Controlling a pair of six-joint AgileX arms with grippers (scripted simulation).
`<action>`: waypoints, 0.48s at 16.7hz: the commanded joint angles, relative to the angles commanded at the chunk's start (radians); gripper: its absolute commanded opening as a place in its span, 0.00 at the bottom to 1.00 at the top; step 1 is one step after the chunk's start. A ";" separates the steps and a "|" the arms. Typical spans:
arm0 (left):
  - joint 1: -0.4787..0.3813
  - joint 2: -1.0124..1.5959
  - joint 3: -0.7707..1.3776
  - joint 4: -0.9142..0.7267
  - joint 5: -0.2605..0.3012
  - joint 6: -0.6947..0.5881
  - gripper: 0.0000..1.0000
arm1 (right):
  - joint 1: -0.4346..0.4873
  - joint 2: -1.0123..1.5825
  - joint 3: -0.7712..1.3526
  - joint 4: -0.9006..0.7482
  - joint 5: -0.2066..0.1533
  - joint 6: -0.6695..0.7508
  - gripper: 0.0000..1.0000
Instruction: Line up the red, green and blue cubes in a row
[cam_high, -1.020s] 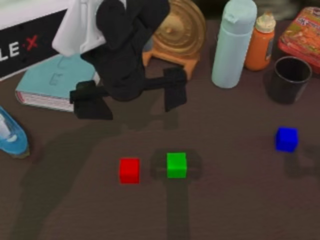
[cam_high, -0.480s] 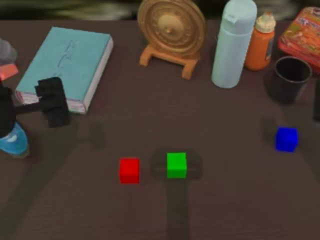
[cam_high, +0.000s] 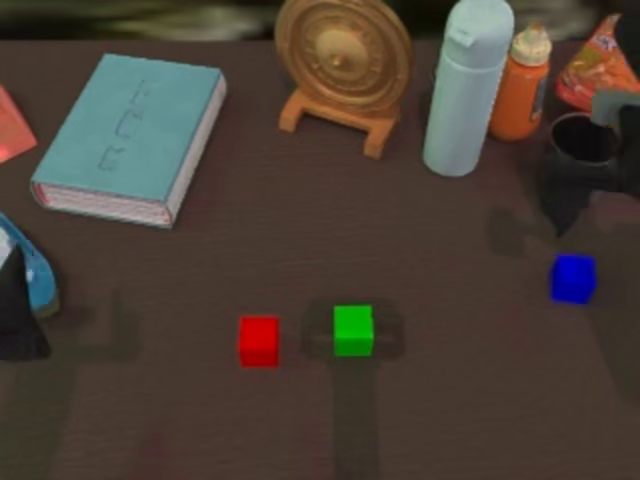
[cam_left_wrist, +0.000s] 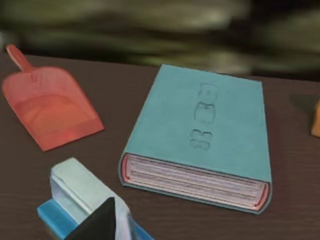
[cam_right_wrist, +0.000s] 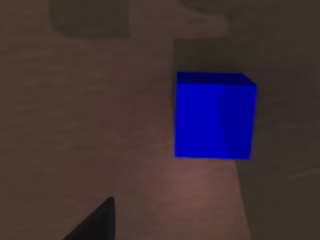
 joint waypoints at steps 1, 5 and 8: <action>0.021 -0.065 -0.050 0.038 0.002 0.028 1.00 | 0.005 0.053 0.041 -0.027 -0.001 0.010 1.00; 0.071 -0.224 -0.172 0.136 0.008 0.101 1.00 | 0.019 0.177 0.146 -0.092 -0.003 0.036 1.00; 0.076 -0.240 -0.184 0.147 0.009 0.109 1.00 | 0.020 0.187 0.156 -0.098 -0.003 0.038 1.00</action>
